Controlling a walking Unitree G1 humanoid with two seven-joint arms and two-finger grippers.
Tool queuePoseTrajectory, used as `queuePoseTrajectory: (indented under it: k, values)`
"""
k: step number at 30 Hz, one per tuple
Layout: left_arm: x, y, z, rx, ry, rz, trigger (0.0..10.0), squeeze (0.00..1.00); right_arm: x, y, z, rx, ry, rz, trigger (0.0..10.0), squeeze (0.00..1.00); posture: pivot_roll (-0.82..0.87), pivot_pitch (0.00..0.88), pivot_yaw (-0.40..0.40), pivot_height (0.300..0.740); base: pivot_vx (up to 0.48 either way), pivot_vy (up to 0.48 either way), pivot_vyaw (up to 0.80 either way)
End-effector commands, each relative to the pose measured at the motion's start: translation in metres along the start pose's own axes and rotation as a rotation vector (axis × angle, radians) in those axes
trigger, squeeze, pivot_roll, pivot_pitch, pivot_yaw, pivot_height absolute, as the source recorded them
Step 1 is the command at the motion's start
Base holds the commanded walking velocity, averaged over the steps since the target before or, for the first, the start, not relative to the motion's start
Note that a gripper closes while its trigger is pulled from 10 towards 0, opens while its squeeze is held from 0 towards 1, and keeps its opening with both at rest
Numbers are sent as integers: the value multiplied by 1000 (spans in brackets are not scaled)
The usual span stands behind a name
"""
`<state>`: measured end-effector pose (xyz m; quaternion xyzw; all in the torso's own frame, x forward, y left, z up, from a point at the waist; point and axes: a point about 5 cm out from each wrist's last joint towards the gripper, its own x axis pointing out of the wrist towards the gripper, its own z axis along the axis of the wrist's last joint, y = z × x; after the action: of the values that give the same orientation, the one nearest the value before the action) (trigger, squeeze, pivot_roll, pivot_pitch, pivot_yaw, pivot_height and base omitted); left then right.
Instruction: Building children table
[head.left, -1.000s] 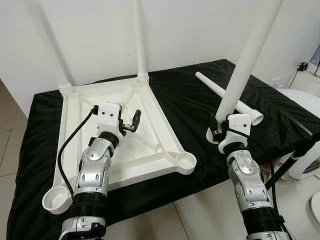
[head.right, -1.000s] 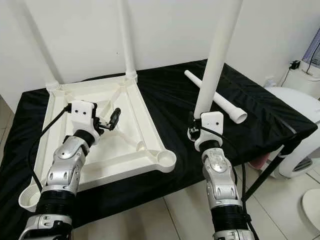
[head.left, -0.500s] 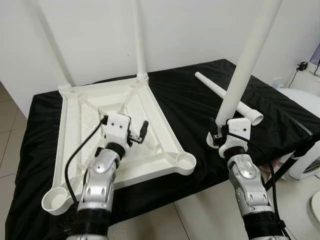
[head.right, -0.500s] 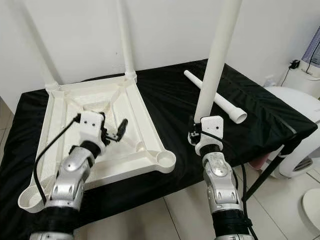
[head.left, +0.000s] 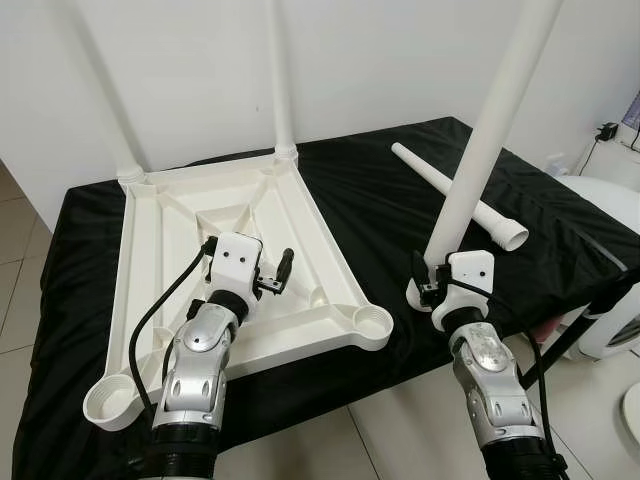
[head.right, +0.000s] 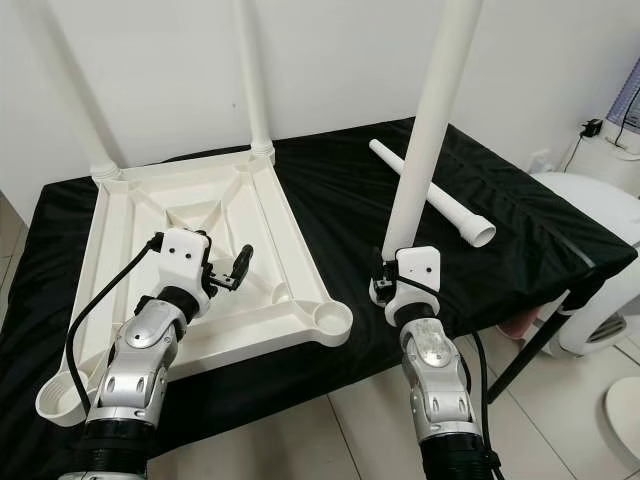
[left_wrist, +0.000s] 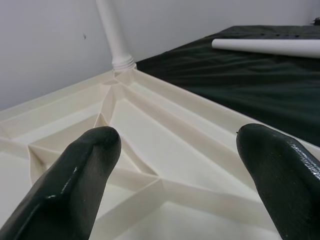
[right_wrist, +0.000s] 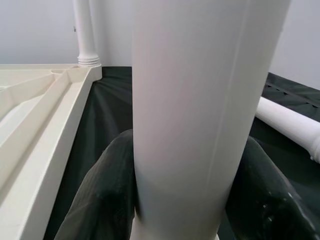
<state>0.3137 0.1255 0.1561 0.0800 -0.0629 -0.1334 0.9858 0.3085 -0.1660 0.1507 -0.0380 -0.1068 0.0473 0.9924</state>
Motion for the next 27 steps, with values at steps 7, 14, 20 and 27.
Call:
queuePoseTrajectory:
  k: [7, 14, 20, 27]
  values:
    - [-11, 30, -11, 19, 55, 299, 10000, 0, -4, 5, 7, 24, -44, 18, 10000, 0, -82, 0, 57, 740, 0, 0, 0]
    - [-10, 51, -8, 0, 67, 424, 10000, 0, -2, 0, 11, 6, -50, 15, 10000, 0, -88, 1, 62, 740, 0, 0, 0]
    - [-13, 51, -8, -55, 57, 502, 10000, 0, -2, -3, 10, 6, -51, -4, 10000, 0, -90, 5, 63, 740, 0, 0, 0]
    - [-15, 46, -5, -61, 15, 496, 10000, 0, 0, 1, 13, 15, -60, 8, 10000, 0, -92, 5, 62, 740, 0, 0, 0]
